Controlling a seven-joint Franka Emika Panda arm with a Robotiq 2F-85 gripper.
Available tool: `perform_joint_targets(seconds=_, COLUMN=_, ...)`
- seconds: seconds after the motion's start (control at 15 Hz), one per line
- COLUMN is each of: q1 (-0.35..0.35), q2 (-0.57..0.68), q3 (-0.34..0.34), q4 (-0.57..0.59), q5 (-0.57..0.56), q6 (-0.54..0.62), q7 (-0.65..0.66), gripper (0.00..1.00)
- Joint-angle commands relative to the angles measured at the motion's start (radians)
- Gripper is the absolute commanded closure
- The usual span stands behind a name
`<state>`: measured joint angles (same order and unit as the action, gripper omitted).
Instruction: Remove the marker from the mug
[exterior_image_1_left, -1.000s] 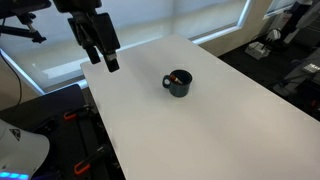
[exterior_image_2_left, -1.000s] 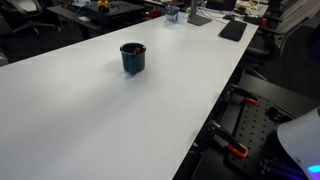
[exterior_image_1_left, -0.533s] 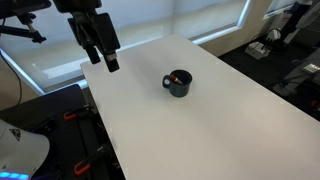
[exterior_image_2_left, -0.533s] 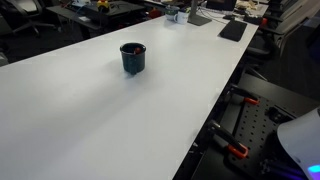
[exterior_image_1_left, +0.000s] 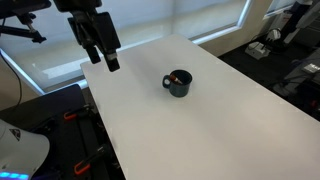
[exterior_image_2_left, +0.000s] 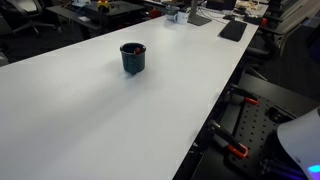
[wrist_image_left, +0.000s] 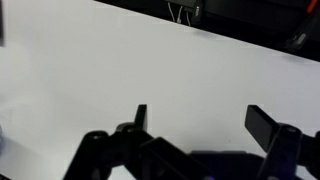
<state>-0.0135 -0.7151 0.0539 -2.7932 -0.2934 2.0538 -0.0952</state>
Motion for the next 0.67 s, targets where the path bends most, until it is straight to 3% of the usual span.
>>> perform_joint_targets(seconds=0.0, q1=0.000, q2=0.010, q3=-0.056, q4=0.050, q5=-0.008, q6=-0.041, q7=-0.075, gripper=0.00)
perform_joint_targets(seconds=0.33, q1=-0.007, q2=0.039, q3=-0.206, q4=0.178, q5=0.004, q6=-0.103, q7=-0.306, gripper=0.00)
perform_joint_targets(seconds=0.4, q1=-0.006, q2=0.002, q3=-0.167, q4=0.108, q5=0.000, q6=-0.051, q7=-0.228, gripper=0.00)
perform_joint_targets(seconds=0.6, q1=-0.009, q2=0.010, q3=-0.213, q4=0.155, q5=0.002, q6=-0.079, q7=-0.296, gripper=0.00)
